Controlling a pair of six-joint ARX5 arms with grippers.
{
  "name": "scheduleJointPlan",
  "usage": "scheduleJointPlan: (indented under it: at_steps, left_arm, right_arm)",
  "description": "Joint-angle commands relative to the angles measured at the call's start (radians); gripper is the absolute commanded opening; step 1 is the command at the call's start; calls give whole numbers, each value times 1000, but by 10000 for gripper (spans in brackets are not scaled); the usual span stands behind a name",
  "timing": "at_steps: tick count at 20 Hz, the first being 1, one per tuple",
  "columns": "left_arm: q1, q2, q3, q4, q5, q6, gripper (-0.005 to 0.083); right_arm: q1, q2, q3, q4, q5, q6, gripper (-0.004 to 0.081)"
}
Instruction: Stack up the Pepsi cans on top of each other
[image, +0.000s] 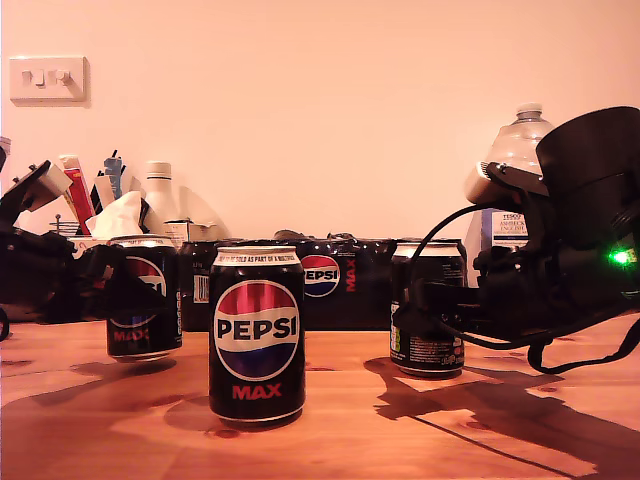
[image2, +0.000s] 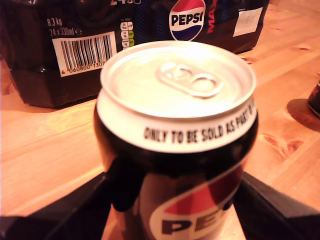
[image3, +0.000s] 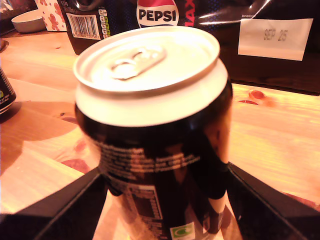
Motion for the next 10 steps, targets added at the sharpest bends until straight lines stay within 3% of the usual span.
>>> scheduleJointPlan:
  at_steps: [1,10]
  left_arm:
    - [-3,-35,11,31,8,-3,417]
    - [-3,-35,11,31,8,-3,417]
  right_arm:
    - [7,8,17,32,-2,2,587]
    - [45,6,17,57,-5,3,575]
